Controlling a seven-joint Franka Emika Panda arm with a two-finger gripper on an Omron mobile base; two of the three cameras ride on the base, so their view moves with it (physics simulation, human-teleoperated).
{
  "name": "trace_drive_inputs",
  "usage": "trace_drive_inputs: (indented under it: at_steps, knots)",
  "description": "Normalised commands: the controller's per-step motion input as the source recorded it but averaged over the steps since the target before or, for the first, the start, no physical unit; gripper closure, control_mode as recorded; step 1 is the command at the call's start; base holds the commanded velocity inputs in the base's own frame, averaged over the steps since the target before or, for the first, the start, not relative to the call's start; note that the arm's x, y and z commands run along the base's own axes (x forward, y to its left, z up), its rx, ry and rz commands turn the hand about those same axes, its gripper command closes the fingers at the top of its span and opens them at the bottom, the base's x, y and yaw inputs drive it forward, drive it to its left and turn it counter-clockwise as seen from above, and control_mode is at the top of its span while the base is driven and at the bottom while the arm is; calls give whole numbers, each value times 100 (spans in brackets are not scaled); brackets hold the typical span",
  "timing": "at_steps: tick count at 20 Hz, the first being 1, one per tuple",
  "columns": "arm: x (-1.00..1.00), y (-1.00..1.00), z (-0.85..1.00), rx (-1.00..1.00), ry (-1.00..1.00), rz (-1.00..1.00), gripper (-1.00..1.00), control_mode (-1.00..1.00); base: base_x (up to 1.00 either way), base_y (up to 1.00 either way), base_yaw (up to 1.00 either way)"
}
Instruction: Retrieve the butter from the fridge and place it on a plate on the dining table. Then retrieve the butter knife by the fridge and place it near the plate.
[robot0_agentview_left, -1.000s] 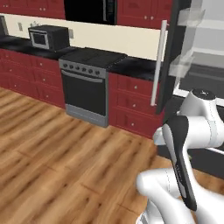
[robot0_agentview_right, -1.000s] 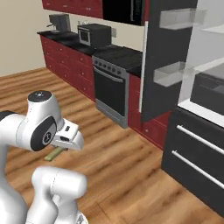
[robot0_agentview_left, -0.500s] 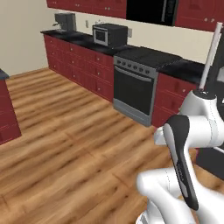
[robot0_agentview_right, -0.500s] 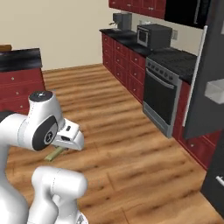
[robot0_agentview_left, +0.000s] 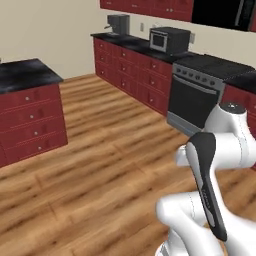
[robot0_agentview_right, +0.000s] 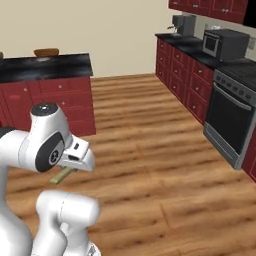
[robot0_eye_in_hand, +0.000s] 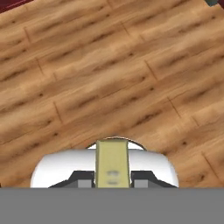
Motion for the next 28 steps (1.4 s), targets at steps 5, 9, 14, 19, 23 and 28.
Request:
trace_drive_inputs:
  at_steps: [5,9,14,19,23,28]
  knots:
    - [0,0,0,0,0,0,100,100,100,13,0]
    - [0,0,0,0,0,0,100,100,100,0,-2]
    - [0,0,0,0,0,0,100,100,100,2,-5]
    - [0,0,0,0,0,0,100,100,100,0,-4]
    - [0,0,0,0,0,0,100,100,100,-5,-1]
    - [0,0,0,0,0,0,100,100,100,-33,1]
